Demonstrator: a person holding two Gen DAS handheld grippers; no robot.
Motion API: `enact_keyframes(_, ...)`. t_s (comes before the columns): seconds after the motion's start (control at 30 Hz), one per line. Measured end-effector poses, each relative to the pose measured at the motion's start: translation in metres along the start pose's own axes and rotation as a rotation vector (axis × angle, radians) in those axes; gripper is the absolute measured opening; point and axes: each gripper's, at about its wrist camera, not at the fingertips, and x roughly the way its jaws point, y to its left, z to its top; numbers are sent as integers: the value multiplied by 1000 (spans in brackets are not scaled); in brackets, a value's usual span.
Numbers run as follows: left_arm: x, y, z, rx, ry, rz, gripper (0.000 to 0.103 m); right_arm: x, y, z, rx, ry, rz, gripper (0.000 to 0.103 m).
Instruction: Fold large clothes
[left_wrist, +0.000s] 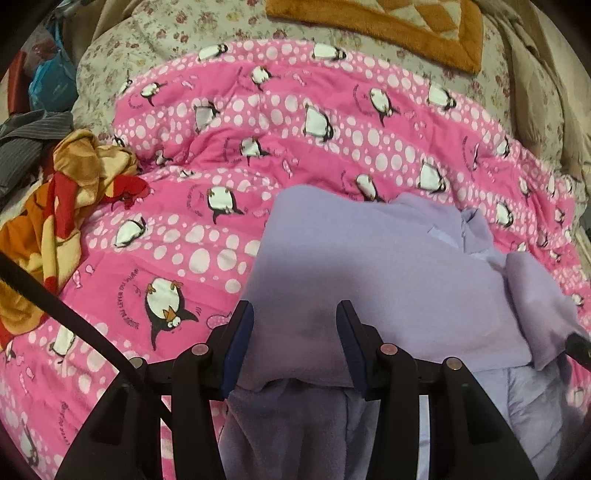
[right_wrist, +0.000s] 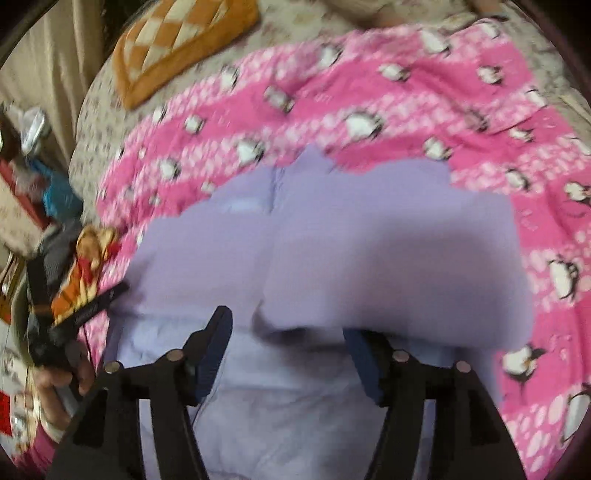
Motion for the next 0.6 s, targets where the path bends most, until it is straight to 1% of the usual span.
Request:
enact_keyframes(0.1, -6, 2, 3, -10, -27, -1, 17, 15, -18, 20, 91, 4, 8, 70)
enact_keyframes(0.13, -6, 4, 3, -16, -28, -6, 17, 20, -22, 26, 112, 1, -9, 70)
enact_keyframes(0.2, -5, 10, 5, -35, -25, -18, 17, 25, -19, 36, 117, -42, -49, 69)
enact_keyframes(0.23, -4, 12, 5, -44, -23, -23, 17, 25, -8, 40, 78, -71, -41, 69)
enact_keyframes(0.3, -2, 20, 8, -84, -14, -49, 17, 25, 27, 44, -61, -93, -4, 69)
enact_keyframes(0.37, 2, 27, 10, -125, 1, -73, 17, 29, 67, 38, -221, -77, 39, 69)
enact_keyframes(0.4, 3, 31, 10, -145, 10, -88, 17, 35, 88, 31, -306, -44, 74, 69)
enact_keyframes(0.5, 4, 36, 9, -175, 24, -118, 17, 50, 119, 10, -428, 47, 111, 69)
enact_keyframes(0.53, 3, 36, 9, -177, 24, -133, 17, 51, 121, 3, -444, 65, 108, 69)
enact_keyframes(0.6, 1, 34, 10, -174, 16, -152, 18, 49, 118, -4, -437, 76, 96, 69)
